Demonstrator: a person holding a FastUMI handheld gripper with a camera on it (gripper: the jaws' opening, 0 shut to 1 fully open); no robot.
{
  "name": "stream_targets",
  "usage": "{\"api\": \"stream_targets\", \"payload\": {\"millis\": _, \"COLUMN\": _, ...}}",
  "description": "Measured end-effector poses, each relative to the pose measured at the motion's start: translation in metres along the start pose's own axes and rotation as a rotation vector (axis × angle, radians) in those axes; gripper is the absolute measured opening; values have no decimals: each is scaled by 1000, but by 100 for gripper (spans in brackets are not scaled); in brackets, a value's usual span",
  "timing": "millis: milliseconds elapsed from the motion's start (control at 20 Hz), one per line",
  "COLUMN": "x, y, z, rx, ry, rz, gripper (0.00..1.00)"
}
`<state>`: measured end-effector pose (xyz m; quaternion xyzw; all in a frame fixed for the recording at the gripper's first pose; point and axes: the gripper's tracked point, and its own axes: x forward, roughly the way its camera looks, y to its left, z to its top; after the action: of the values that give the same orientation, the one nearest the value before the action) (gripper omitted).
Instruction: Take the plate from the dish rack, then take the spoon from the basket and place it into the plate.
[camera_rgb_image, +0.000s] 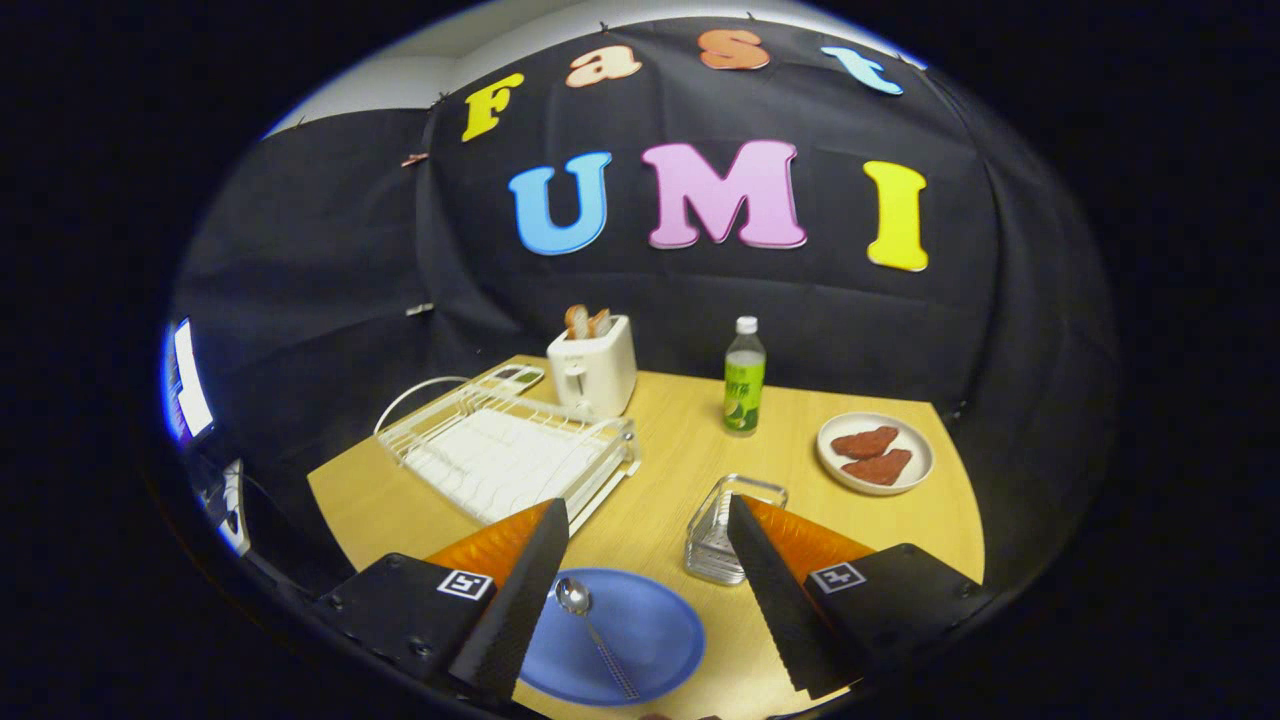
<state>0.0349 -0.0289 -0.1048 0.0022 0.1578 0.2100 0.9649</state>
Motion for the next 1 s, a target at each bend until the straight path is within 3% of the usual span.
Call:
{"api": "stream_targets", "payload": {"millis": 350, "x": -51, "y": -12, "z": 94, "rx": 33, "ry": -227, "rz": -316, "gripper": 98}}
{"api": "stream_targets", "payload": {"millis": 700, "x": -88, "y": 25, "z": 102, "rx": 99, "ry": -295, "rz": -411, "gripper": 98}}
{"api": "stream_targets", "payload": {"millis": 1000, "x": -86, "y": 40, "z": 96, "rx": 102, "ry": -293, "rz": -458, "gripper": 98}}
